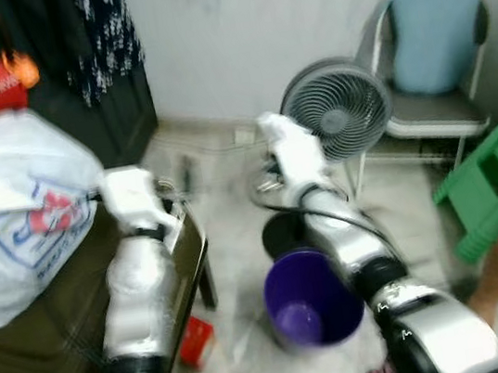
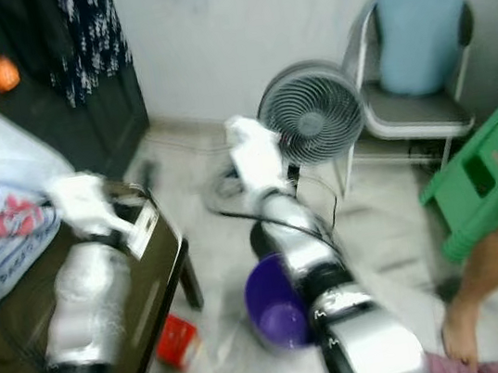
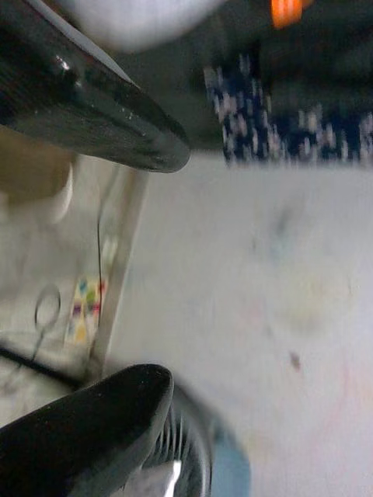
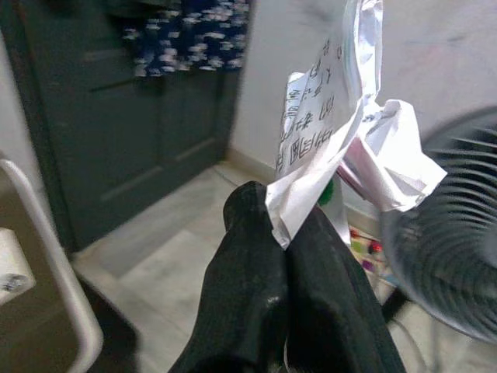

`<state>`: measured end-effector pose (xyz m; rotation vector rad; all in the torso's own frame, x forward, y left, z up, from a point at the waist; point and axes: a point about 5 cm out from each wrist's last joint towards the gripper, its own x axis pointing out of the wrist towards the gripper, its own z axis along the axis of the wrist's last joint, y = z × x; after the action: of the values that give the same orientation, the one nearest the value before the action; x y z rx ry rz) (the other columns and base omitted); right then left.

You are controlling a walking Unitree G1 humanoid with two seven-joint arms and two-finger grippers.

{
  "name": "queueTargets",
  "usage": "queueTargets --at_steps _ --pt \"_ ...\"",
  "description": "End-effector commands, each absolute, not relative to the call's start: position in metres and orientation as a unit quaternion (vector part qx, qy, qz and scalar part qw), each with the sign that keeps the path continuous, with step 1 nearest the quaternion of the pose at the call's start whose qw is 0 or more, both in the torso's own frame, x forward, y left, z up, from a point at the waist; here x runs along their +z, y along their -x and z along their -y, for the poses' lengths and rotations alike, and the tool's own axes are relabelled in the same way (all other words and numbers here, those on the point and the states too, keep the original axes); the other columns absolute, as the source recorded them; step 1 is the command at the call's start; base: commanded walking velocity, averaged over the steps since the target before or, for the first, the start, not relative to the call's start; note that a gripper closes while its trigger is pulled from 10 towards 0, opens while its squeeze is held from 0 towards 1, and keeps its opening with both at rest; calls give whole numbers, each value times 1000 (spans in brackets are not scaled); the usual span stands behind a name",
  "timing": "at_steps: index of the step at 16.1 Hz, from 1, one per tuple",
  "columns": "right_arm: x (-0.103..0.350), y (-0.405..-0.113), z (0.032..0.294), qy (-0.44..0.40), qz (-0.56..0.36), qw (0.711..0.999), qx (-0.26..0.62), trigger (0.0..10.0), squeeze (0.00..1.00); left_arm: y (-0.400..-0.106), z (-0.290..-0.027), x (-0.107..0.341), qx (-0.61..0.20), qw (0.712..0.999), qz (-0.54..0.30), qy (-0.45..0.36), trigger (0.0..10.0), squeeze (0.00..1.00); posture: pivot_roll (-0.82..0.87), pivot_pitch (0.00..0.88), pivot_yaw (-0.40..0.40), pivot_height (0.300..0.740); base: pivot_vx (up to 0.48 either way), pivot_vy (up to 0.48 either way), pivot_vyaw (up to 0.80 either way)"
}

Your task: Clean up the room

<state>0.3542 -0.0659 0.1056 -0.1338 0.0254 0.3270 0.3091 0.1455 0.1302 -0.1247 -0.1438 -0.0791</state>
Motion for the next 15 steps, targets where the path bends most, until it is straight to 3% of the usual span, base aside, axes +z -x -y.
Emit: queueTargets --at_steps 1,6,10,15 --pt "108 -359 83 76 -10 987 141 10000 0 -310 -133 131 -56 994 70 68 10000 0 39 0 -49 740 0 0 0" --pt "105 -358 83 75 -17 987 141 10000 0 -312 -144 129 -47 997 66 13 10000 0 41 0 -49 740 0 0 -563" --pt "104 -357 83 75 -19 987 142 10000 0 -309 -149 129 -35 991 89 -92 10000 0 41 0 -48 740 0 0 -800" --pt "100 -352 85 70 -21 988 139 10000 0 -291 -167 113 -3 998 53 -33 10000 0 46 3 -52 740 0 0 -800"
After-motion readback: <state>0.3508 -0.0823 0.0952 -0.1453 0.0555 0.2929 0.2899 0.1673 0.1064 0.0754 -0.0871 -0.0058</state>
